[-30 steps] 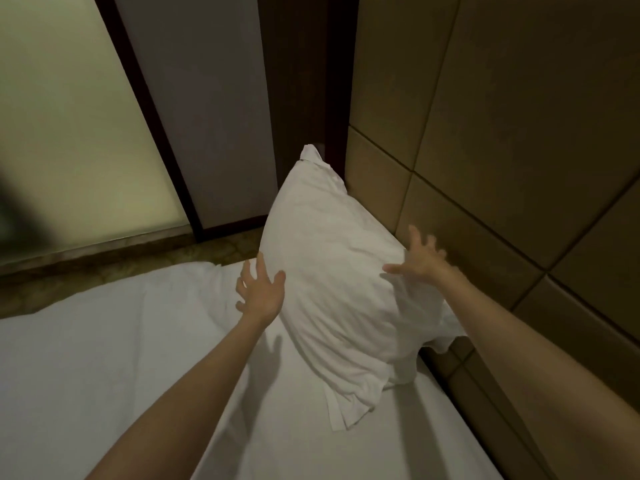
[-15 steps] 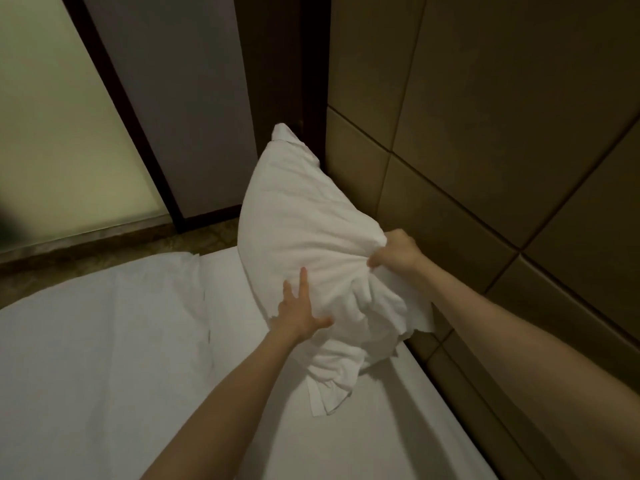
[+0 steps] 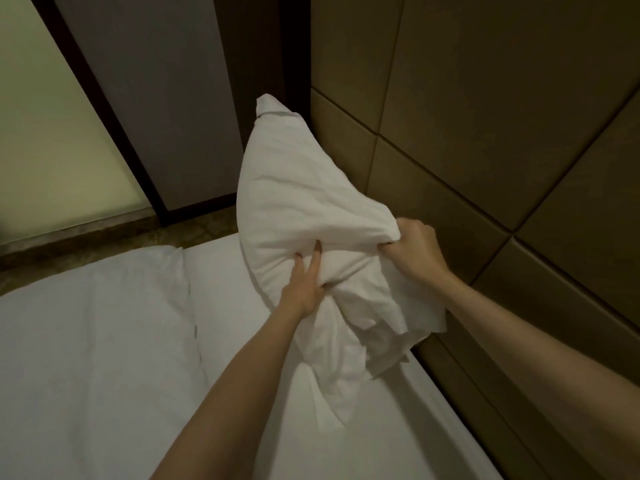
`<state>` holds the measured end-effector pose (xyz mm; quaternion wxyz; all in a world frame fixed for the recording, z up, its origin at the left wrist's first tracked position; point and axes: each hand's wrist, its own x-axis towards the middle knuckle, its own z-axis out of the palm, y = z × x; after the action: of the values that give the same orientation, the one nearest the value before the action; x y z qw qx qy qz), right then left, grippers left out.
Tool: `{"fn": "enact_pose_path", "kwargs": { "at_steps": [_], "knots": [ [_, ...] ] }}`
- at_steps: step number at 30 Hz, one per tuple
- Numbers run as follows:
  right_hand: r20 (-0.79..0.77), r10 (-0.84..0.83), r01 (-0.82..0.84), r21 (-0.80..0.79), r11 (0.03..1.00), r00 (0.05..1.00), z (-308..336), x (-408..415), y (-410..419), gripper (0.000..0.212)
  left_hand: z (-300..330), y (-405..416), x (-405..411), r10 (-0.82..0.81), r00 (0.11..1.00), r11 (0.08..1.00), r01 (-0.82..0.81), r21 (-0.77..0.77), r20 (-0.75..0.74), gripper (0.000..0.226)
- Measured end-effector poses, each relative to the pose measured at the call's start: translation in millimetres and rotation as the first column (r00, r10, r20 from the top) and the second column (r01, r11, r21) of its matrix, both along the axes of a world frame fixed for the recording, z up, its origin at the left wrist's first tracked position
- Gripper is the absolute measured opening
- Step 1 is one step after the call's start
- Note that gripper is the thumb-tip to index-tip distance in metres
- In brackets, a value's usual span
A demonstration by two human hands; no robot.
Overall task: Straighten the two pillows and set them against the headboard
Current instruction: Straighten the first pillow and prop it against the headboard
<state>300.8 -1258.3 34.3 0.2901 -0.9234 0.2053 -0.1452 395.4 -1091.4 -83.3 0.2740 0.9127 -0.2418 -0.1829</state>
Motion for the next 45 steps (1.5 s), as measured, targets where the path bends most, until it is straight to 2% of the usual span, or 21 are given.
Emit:
{"fn": "enact_pose_path", "kwargs": {
  "at_steps": [1,3,5,7,9,11,14,16,18,20,22,24,25,26,28,30,31,33,37,41,45],
  "knots": [
    [-0.119,-0.008,0.013,0.042,0.999,0.993,-4.3,-4.2,-9.2,0.012,-4.5,4.5,2.2,-0.063,0.996,0.997,0.066,0.038,-0.067,0.087],
    [-0.336,-0.021,0.128,0.301,0.945,0.942,-8.2,-11.9,-24.8,0.047,-7.9,14.3,4.0,-0.136,0.985,0.986,0.145,0.081,-0.108,0.090],
    [-0.416,0.036,0.200,0.509,0.837,0.908,-1.6,-16.2,-29.4,0.066,-7.0,22.1,3.0,-0.129,0.985,0.991,0.131,0.013,-0.111,0.090],
    [-0.437,0.134,0.149,0.555,0.818,0.889,11.6,-12.5,-32.4,0.065,-0.9,27.2,-0.7,-0.095,0.987,0.994,0.087,-0.069,-0.126,0.086],
    [-0.401,0.152,0.094,0.530,0.842,0.903,26.4,-4.2,-32.1,0.054,9.1,29.3,-5.7,-0.074,0.990,0.992,0.062,-0.108,-0.118,0.083],
    [-0.229,0.013,0.095,0.453,0.887,0.973,43.1,4.6,-33.9,0.039,20.3,29.6,-8.9,-0.063,0.993,0.988,0.049,-0.145,-0.097,0.079],
    [0.014,-0.183,0.178,0.175,0.968,0.983,60.0,3.6,-40.6,0.010,34.9,32.3,-10.4,0.047,0.994,0.965,-0.071,-0.252,-0.098,0.066],
    [-0.086,-0.122,0.131,0.098,0.987,0.989,53.5,-12.2,-37.3,0.011,41.0,38.8,-10.9,0.155,0.985,0.944,-0.172,-0.281,-0.080,0.057],
    [-0.365,-0.020,0.073,0.130,0.989,0.931,42.1,-31.7,-29.1,0.019,45.9,45.0,-15.2,0.240,0.969,0.926,-0.247,-0.284,-0.061,0.051],
    [-0.408,0.000,0.044,0.099,0.994,0.913,42.9,-38.2,-28.3,0.019,51.9,48.0,-21.2,0.275,0.960,0.918,-0.278,-0.284,-0.050,0.048],
    [-0.163,-0.102,0.107,0.024,0.994,0.981,64.4,-35.7,-33.7,0.018,65.6,49.6,-27.8,0.290,0.957,0.916,-0.286,-0.280,-0.027,0.046],
    [0.072,-0.173,0.172,0.026,0.985,0.982,82.3,-36.6,-39.0,0.027,81.0,51.4,-33.1,0.289,0.957,0.917,-0.276,-0.286,0.003,0.044],
    [0.108,-0.186,0.185,0.018,0.983,0.977,83.9,-39.6,-39.9,0.029,87.8,53.2,-34.2,0.281,0.959,0.922,-0.262,-0.284,0.026,0.043],
    [0.059,-0.181,0.181,-0.008,0.983,0.982,81.1,-44.6,-39.6,0.029,94.8,56.0,-35.1,0.272,0.961,0.929,-0.248,-0.273,0.054,0.043],
    [-0.235,-0.147,0.129,-0.090,0.988,0.961,63.4,-61.5,-36.1,0.021,106.1,63.5,-39.8,0.256,0.962,0.946,-0.228,-0.230,0.098,0.041],
    [-0.545,-0.070,0.062,-0.032,0.998,0.836,48.1,-78.3,-31.3,0.028,112.4,70.7,-46.0,0.232,0.964,0.963,-0.209,-0.170,0.130,0.039],
    [-0.598,-0.040,0.054,0.006,0.999,0.801,47.6,-83.6,-31.2,0.030,115.8,74.1,-50.9,0.216,0.966,0.971,-0.196,-0.137,0.144,0.038],
    [-0.504,-0.074,0.081,-0.009,0.997,0.860,60.8,-83.8,-32.9,0.027,123.2,78.6,-59.5,0.191,0.968,0.980,-0.178,-0.094,0.165,0.037],
    [-0.180,-0.247,0.187,-0.297,0.937,0.952,92.9,-86.5,-27.4,0.030,144.4,87.5,-78.2,0.199,0.962,0.979,-0.186,-0.085,0.186,0.034],
    [-0.268,-0.248,0.163,-0.305,0.938,0.931,82.6,-107.8,-10.2,0.019,162.1,101.5,-98.5,0.218,0.961,0.974,-0.204,-0.096,0.169,0.032],
    [-0.206,-0.281,0.240,-0.200,0.950,0.937,91.1,-133.4,-1.5,0.013,179.6,111.4,-122.4,0.226,0.966,0.969,-0.210,-0.128,0.124,0.030]
  ]
}}
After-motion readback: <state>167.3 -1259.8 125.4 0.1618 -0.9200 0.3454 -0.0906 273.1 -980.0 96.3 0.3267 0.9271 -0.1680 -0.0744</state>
